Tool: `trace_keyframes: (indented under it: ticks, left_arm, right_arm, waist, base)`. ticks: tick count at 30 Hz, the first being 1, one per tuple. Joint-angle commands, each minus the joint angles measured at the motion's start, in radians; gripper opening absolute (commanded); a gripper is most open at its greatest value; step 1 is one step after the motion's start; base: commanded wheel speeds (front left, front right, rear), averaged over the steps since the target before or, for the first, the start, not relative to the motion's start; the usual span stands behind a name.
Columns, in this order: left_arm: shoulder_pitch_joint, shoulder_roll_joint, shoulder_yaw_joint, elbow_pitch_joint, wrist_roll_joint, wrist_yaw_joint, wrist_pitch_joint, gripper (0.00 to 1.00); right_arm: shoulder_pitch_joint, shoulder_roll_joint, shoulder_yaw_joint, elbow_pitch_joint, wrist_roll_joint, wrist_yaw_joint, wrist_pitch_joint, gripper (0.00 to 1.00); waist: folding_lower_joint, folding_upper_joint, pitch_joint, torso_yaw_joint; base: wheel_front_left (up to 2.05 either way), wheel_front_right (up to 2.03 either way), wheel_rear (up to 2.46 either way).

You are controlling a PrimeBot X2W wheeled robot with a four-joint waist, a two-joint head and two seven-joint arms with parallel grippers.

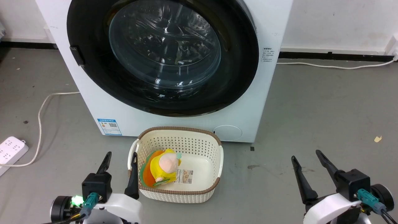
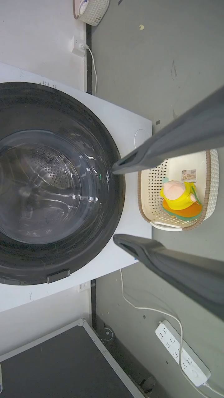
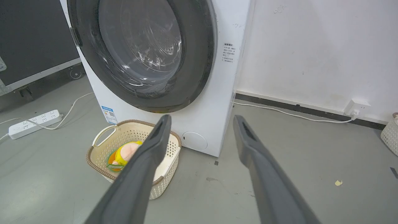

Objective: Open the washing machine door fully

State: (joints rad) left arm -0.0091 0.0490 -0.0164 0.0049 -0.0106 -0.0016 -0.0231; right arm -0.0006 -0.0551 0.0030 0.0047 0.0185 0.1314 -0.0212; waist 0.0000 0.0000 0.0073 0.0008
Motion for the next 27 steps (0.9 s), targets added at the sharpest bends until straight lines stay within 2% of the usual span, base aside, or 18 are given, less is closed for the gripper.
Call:
trace_keyframes:
  ticks: [1, 15, 27]
  left_arm:
    - [0.0, 0.001, -0.001, 0.002, 0.002, 0.006, -0.01, 1.0]
    - [-0.02, 0.002, -0.022, -0.008, 0.0, 0.015, -0.039, 1.0]
    - [-0.058, 0.001, -0.053, -0.024, -0.005, 0.026, -0.064, 1.0]
  right_arm:
    - [-0.005, 0.0, 0.001, -0.007, 0.002, 0.0, -0.012, 1.0]
    - [-0.049, -0.007, -0.011, -0.018, 0.029, 0.0, -0.041, 1.0]
    - [-0.188, -0.064, 0.004, -0.013, 0.094, 0.0, -0.041, 1.0]
  waist:
    - [0.0, 0.0, 0.001, 0.001]
    - [0.0, 0.0, 0.05, 0.023]
    - [0.0, 0.0, 0.123, 0.05]
  base:
    - [0.0, 0.0, 0.0]
    - [0.0, 0.0, 0.0]
    - [0.0, 0.0, 0.0]
